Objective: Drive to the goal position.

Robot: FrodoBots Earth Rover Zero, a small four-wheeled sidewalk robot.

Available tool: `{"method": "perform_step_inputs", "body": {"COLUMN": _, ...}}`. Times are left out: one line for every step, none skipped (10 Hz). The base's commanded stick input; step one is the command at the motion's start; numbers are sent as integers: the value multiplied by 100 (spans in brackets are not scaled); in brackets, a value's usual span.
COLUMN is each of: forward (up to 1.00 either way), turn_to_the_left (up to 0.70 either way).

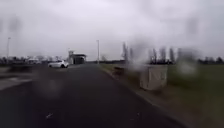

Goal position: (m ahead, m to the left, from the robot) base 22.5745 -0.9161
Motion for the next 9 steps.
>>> {"method": "perform_step_inputs", "body": {"forward": 70, "turn_to_the_left": 21}}
{"method": "perform_step_inputs", "body": {"forward": 70, "turn_to_the_left": 6}}
{"method": "perform_step_inputs", "body": {"forward": 70, "turn_to_the_left": 3}}
{"method": "perform_step_inputs", "body": {"forward": 70, "turn_to_the_left": 1}}
{"method": "perform_step_inputs", "body": {"forward": 85, "turn_to_the_left": 0}}
{"method": "perform_step_inputs", "body": {"forward": 85, "turn_to_the_left": 0}}
{"method": "perform_step_inputs", "body": {"forward": 85, "turn_to_the_left": 34}}
{"method": "perform_step_inputs", "body": {"forward": 85, "turn_to_the_left": 34}}
{"method": "perform_step_inputs", "body": {"forward": 85, "turn_to_the_left": 34}}
